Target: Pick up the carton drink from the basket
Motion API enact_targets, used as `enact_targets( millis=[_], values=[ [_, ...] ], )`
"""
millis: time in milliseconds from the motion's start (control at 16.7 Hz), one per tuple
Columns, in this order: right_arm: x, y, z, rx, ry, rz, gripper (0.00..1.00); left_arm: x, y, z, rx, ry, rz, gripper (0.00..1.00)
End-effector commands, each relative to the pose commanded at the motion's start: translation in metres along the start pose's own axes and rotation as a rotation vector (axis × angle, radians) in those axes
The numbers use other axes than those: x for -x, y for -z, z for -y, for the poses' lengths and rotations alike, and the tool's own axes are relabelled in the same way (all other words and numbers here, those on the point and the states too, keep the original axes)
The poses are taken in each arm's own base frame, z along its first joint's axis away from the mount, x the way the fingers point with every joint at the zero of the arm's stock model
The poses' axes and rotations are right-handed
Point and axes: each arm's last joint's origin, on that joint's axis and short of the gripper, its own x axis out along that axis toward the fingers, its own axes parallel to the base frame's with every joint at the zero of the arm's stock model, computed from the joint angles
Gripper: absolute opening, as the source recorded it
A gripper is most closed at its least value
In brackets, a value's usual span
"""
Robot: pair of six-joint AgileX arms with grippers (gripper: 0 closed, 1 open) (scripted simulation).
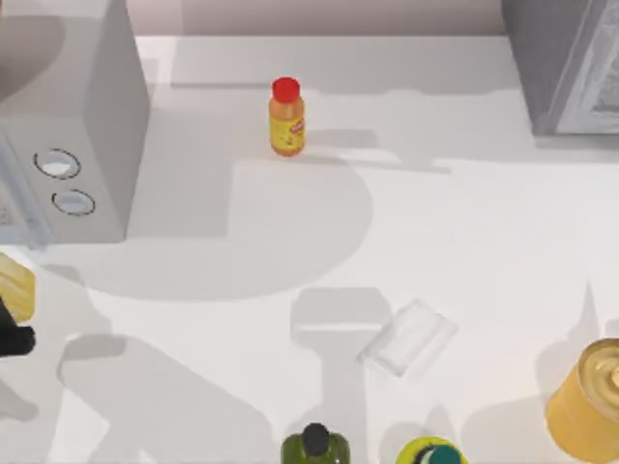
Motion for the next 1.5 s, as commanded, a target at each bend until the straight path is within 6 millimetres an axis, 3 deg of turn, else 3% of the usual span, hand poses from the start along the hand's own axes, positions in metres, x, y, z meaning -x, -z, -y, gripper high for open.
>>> enact_targets(
  millis=[300,660,1020,1500],
  values=[
    [0.000,0.000,0.000,0.000,0.000,0.000,1.00,-0.015,-0.031,0.016,0.059,-0.086,-0.135,0.00],
    [0.000,0.000,0.000,0.000,0.000,0.000,1.00,-0.048,-0.059,0.053,0.063,-0.211,-0.263,0.00],
    [0.000,0.000,0.000,0.000,0.000,0.000,1.00,-0.069,-0.063,0.083,0.034,-0.295,-0.309,0.00],
    [0.000,0.000,0.000,0.000,0.000,0.000,1.00,-0.070,-0.062,0.088,0.028,-0.254,-0.302,0.00]
  ],
)
